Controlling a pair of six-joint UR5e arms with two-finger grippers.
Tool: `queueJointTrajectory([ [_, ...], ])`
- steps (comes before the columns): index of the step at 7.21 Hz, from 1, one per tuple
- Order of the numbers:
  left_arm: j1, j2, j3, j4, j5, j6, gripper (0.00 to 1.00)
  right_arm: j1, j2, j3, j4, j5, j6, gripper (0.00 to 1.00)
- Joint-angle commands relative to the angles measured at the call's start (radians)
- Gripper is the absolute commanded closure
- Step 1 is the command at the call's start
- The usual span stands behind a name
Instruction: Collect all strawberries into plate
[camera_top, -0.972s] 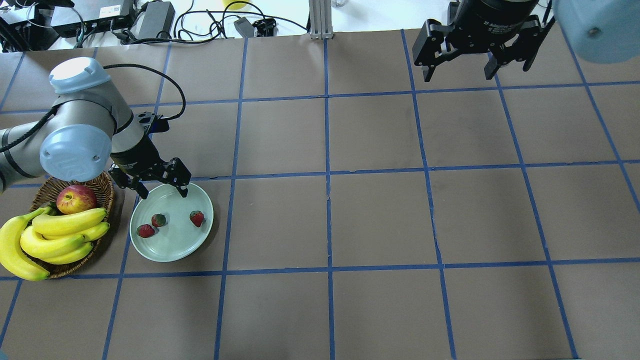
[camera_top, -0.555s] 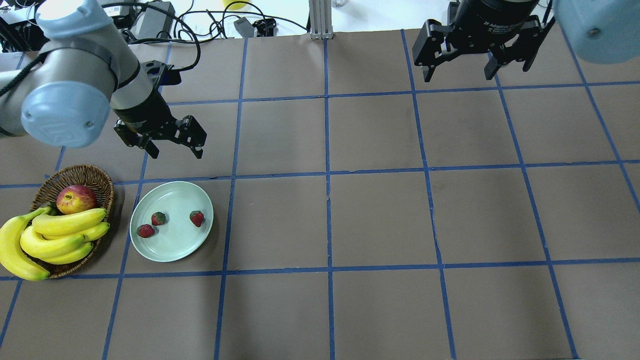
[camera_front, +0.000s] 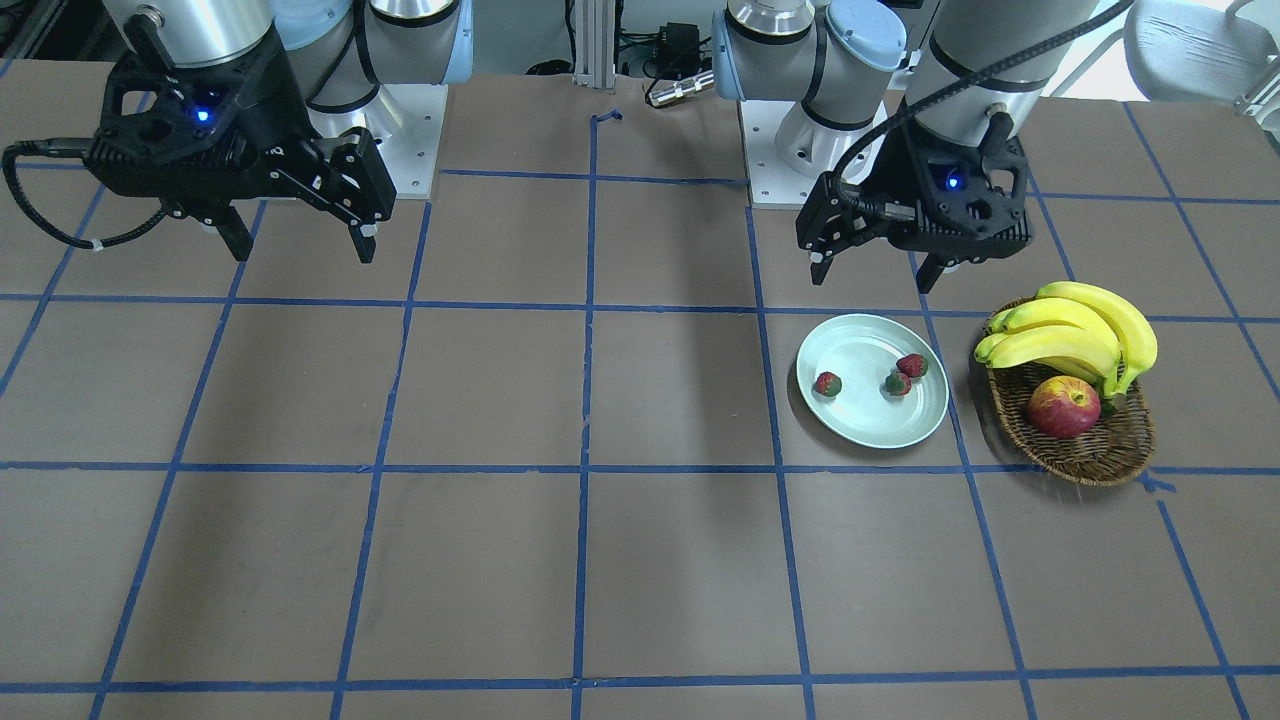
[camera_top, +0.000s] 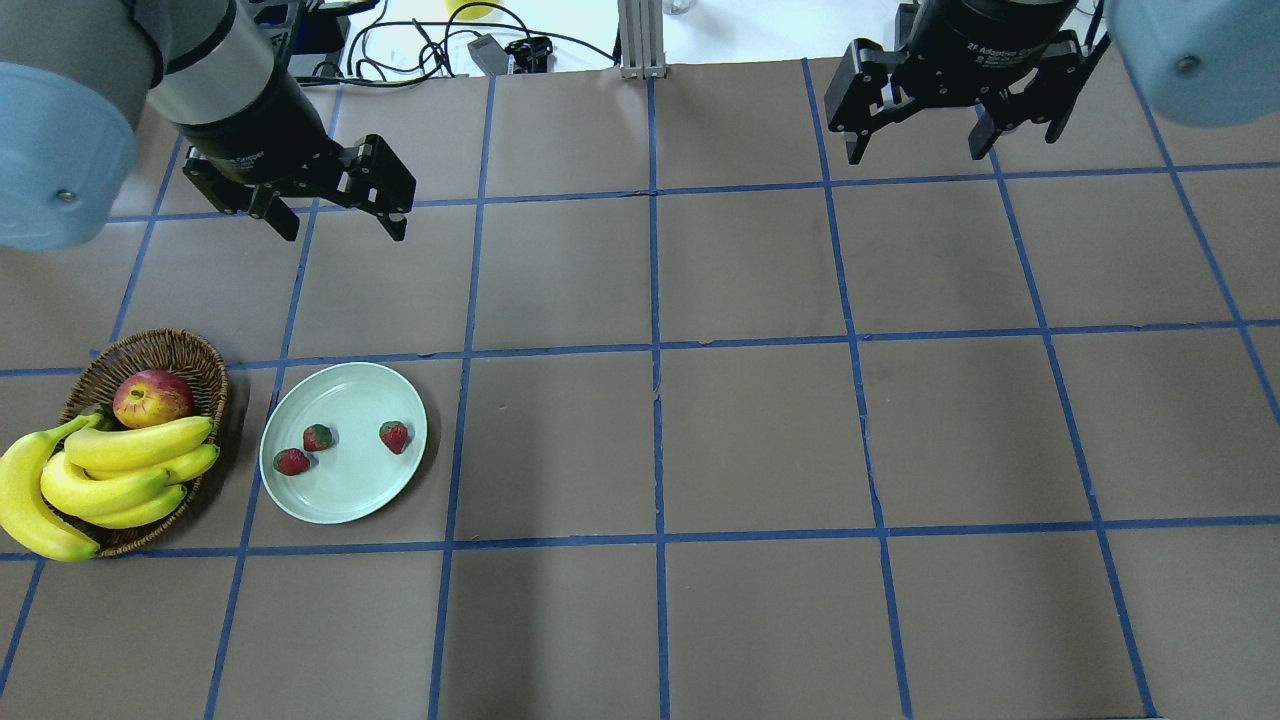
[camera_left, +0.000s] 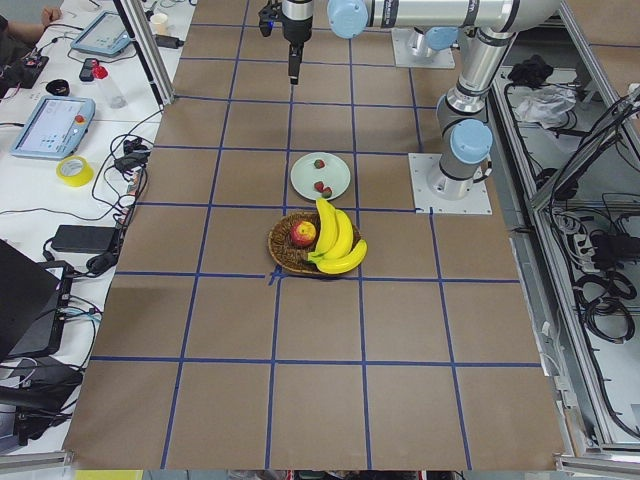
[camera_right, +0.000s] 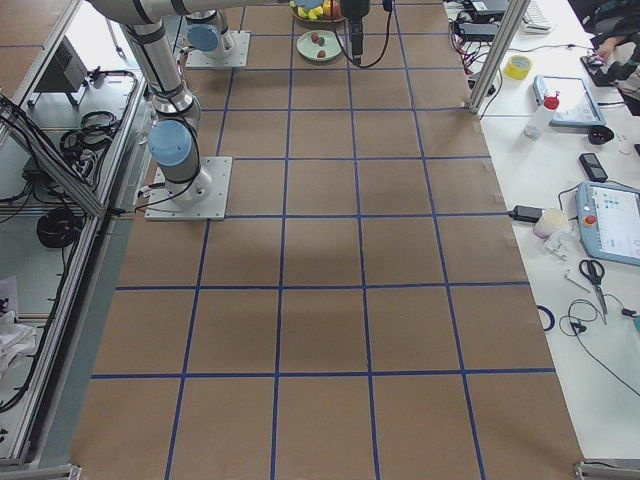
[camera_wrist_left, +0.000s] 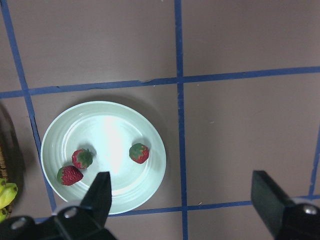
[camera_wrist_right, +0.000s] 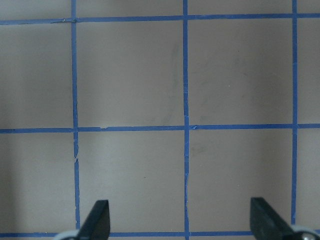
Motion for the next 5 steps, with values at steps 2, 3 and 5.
queueJointTrajectory([
  [2,0.008,0.025,-0.015,-0.035,0.003,0.002,0.0,0.0,0.0,-0.001,0.0,0.0,0.001,0.0],
  [3,0.008,0.027,-0.026,-0.033,0.003,0.001,0.0,0.0,0.0,-0.001,-0.002,0.0,0.0,0.0],
  [5,0.007,0.027,-0.029,-0.032,0.001,0.002,0.0,0.0,0.0,-0.001,0.0,0.0,0.001,0.0],
])
